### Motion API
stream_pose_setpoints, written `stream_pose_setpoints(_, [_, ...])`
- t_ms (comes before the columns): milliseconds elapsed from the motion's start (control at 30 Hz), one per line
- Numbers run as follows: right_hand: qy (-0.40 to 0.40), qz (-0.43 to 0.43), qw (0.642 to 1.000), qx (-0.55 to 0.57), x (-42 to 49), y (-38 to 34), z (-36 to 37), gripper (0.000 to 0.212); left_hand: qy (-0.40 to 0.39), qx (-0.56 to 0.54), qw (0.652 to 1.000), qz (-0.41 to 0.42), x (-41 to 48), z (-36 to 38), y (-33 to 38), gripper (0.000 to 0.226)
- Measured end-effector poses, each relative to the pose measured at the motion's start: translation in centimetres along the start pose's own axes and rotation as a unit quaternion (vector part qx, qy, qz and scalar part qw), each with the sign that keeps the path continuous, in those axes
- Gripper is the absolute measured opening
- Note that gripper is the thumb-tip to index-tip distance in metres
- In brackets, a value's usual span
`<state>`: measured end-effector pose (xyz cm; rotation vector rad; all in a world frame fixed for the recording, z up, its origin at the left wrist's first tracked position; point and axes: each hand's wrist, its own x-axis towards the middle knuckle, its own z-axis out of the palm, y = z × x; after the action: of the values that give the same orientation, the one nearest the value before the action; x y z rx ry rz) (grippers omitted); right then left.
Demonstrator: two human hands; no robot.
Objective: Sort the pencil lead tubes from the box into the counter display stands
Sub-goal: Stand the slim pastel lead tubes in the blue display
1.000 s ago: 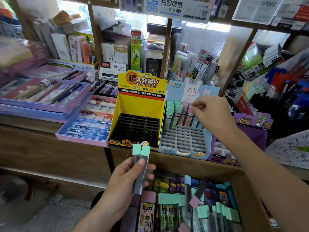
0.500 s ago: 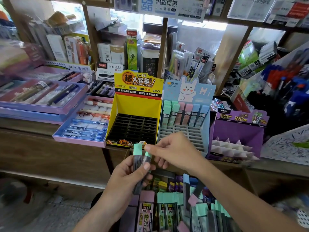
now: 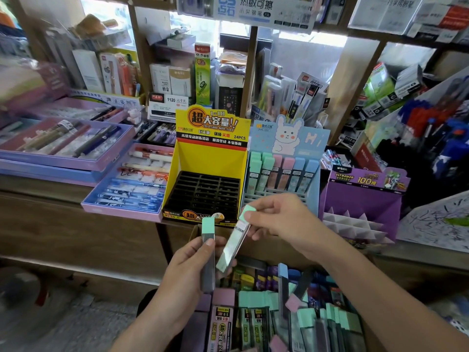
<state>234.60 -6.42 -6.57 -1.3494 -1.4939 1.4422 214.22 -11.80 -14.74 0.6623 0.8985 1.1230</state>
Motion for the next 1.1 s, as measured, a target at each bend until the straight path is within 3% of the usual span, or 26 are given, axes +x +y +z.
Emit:
stream_pose_setpoints(167, [0.091,-0.052,0.994,-0.004,0.2,-0.7,-2.7,0.018,0.006,-0.026,1.0,0.002,-0.1,0.0,-0.1,0.032])
stream_pose_setpoints(467, [0.231,-0.174,0.955,-0.064,2.5,-2.3,-6.5,0.012,0.014,0.015,1.0,0.012,-0.3,0.2,0.1,0.027])
stream_pose_setpoints(700, [0.229,-0.19,0.944,-0.145,3.8,-1.6,-6.2,0.028,0.007,0.023,1.0,0.009,-0.1,-0.2,0.0,0.029])
stream_pose_setpoints(867, [0.223,-0.175,0.941,-0.183,4.2,-1.6,-6.6,0.018,0.005,0.028,1.0,0.002,0.2,-0.5,-0.2,0.029])
stream_pose_setpoints(1100, [0.227,-0.192,0.927,-0.228,4.7,-2.0,-6.1,0.019,-0.003,0.03,1.0,0.0,0.2,-0.5,-0.1,0.031])
